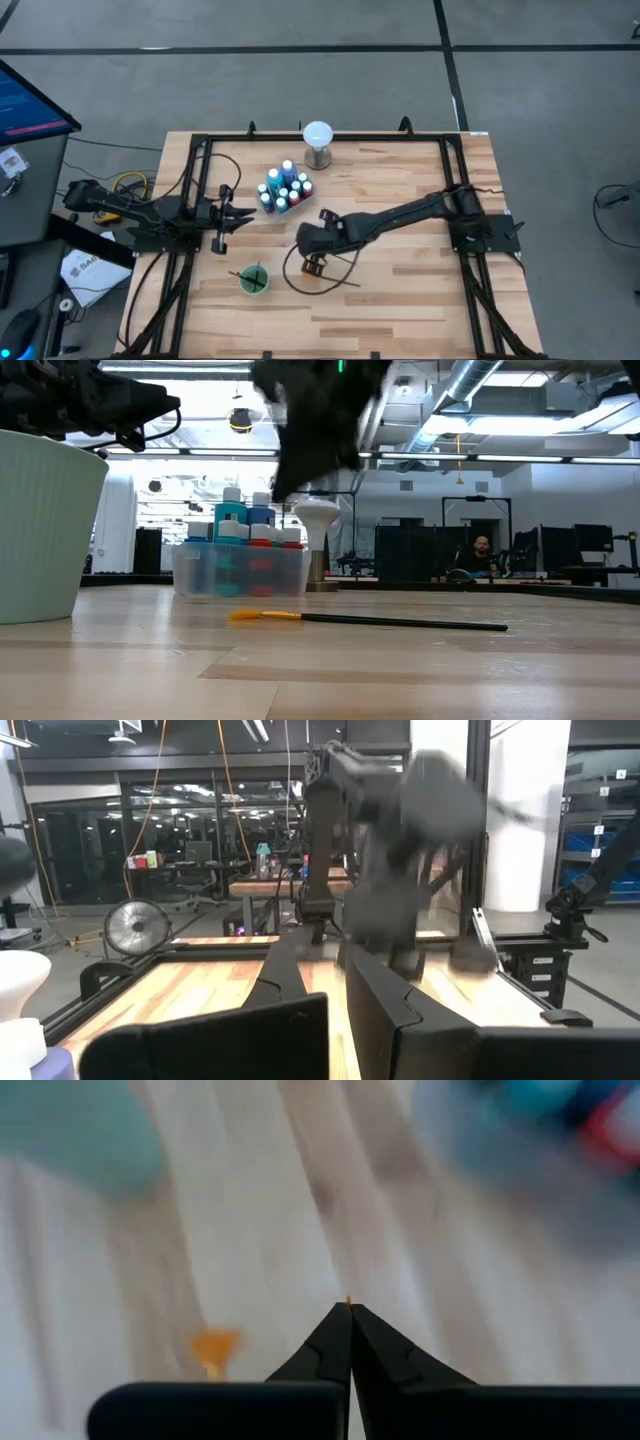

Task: Pick & Place Paint Supplies
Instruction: Put the golden paint brush into the green cup

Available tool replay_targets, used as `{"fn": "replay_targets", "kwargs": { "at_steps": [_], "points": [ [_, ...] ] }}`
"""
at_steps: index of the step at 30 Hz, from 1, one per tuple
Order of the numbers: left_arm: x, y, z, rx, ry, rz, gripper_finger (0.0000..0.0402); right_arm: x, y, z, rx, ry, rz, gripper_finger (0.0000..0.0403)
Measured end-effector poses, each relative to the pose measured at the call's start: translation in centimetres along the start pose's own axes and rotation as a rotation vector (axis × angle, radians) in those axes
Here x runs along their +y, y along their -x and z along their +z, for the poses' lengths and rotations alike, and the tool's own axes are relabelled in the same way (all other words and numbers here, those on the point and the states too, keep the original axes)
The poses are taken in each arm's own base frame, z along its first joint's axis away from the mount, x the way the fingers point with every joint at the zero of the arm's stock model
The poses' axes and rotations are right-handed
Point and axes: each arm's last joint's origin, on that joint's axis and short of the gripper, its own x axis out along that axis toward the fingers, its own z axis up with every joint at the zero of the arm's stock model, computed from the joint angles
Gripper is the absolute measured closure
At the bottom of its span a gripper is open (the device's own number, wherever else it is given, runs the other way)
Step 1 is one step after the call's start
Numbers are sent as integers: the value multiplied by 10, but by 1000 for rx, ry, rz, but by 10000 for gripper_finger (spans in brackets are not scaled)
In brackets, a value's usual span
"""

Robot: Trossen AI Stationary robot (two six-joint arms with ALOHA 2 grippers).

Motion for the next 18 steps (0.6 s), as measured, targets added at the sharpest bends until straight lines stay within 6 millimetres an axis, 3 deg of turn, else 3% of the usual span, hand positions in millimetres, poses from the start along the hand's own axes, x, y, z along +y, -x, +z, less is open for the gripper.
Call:
{"fn": "replay_targets", "kwargs": {
  "at_steps": [7,10,15,18],
  "points": [
    [0,0,0,-4,1,0,401,16,92,38,-471,-7,68,403],
    [0,0,0,-4,1,0,401,28,122,52,-701,-10,140,403],
    [0,0,0,-3,1,0,401,45,142,65,-991,-5,225,403],
    [0,0,0,-4,1,0,401,52,131,69,-1083,-5,240,403]
  ]
}}
